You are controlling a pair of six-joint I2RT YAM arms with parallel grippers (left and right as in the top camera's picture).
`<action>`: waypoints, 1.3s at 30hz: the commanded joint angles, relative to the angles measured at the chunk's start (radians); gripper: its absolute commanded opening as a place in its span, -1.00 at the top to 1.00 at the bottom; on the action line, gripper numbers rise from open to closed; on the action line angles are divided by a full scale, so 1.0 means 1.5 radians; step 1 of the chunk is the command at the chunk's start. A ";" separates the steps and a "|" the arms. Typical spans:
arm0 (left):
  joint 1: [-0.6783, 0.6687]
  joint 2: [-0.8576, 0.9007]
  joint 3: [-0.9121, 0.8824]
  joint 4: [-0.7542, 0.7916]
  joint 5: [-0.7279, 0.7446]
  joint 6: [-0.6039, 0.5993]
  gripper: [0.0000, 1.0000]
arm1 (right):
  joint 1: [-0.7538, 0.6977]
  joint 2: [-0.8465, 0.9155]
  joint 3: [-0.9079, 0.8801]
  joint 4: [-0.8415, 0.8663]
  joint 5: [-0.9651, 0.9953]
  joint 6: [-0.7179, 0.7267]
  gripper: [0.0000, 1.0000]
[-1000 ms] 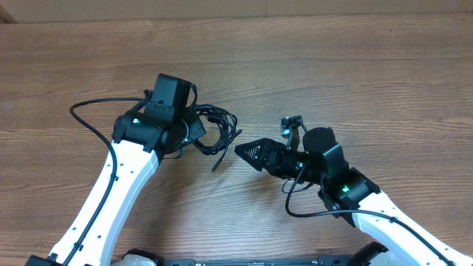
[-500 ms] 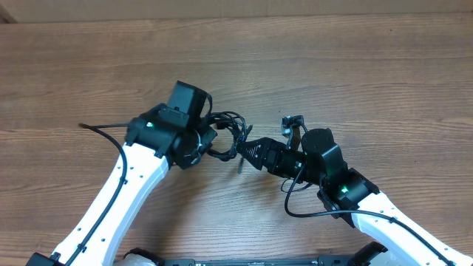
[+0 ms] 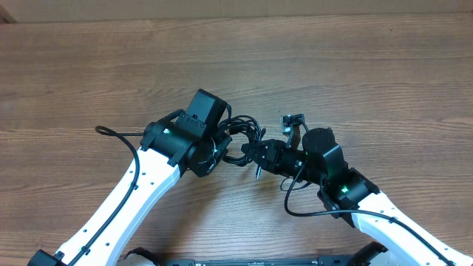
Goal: Untangle cables
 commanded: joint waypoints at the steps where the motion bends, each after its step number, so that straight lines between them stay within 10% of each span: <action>1: 0.008 0.001 0.007 0.009 -0.008 0.112 0.89 | 0.004 -0.002 0.010 0.002 -0.028 -0.003 0.92; 8: 0.064 0.000 0.016 0.038 0.078 0.608 -0.50 | -0.006 -0.002 0.010 -0.003 -0.038 -0.027 0.92; 16: 0.089 0.001 0.013 0.023 0.282 0.874 -0.65 | -0.032 -0.002 0.010 0.005 -0.125 -0.034 0.93; 27: 0.089 0.003 -0.019 0.018 0.279 0.873 0.02 | -0.073 -0.002 0.010 0.050 -0.235 -0.050 0.92; 31: 0.089 0.003 -0.019 -0.004 0.198 0.872 0.56 | -0.073 -0.002 0.010 0.050 -0.234 -0.063 0.92; 39: 0.089 0.003 -0.019 -0.129 -0.052 0.747 0.91 | -0.117 -0.002 0.010 0.051 -0.237 -0.061 0.92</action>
